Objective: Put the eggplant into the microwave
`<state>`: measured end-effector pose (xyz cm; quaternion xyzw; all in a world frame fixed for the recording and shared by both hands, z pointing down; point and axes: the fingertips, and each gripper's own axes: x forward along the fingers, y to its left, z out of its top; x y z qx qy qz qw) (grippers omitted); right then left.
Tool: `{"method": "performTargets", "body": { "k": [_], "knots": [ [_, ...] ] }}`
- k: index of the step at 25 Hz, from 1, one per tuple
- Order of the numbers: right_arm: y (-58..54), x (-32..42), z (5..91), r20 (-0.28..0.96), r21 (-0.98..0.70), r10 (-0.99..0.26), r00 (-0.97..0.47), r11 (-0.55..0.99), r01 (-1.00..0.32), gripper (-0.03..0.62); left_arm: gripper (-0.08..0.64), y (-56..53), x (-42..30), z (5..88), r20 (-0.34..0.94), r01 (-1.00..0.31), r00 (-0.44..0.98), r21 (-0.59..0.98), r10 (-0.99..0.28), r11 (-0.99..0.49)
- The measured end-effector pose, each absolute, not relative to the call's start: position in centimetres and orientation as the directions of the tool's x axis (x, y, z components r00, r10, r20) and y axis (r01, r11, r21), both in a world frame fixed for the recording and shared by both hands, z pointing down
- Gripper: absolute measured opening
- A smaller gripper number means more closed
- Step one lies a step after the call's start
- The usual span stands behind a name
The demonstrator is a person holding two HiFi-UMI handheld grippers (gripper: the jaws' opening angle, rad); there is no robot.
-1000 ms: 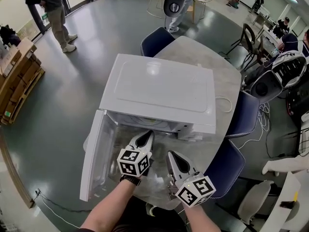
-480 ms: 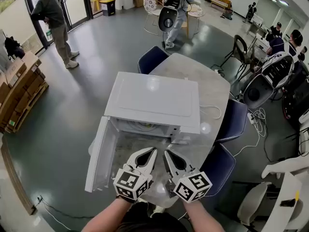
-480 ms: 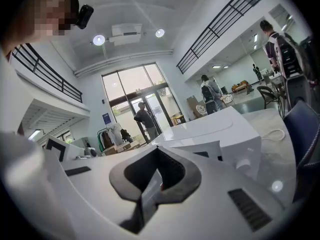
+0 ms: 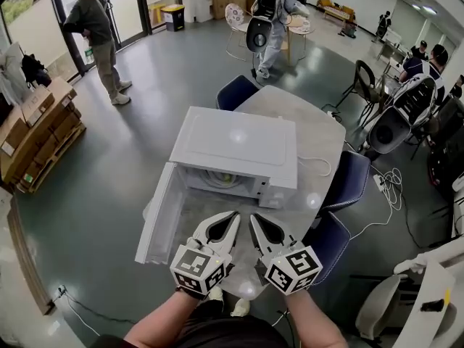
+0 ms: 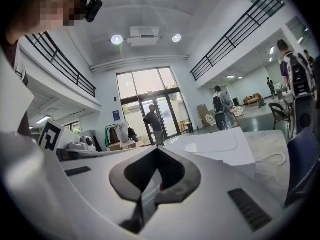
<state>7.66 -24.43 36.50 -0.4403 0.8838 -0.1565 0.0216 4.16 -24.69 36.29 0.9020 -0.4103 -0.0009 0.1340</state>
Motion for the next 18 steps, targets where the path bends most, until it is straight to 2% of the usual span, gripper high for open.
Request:
{"method": "performTargets", "body": {
  "k": [18],
  "knots": [
    [-21.1,6.0,32.6,0.057,-0.24,-0.775,-0.629,0.601,-0.762,0.0,0.006,-20.9,2.6,32.0,0.049,-0.766,0.623,0.239,-0.78,-0.597]
  ]
}}
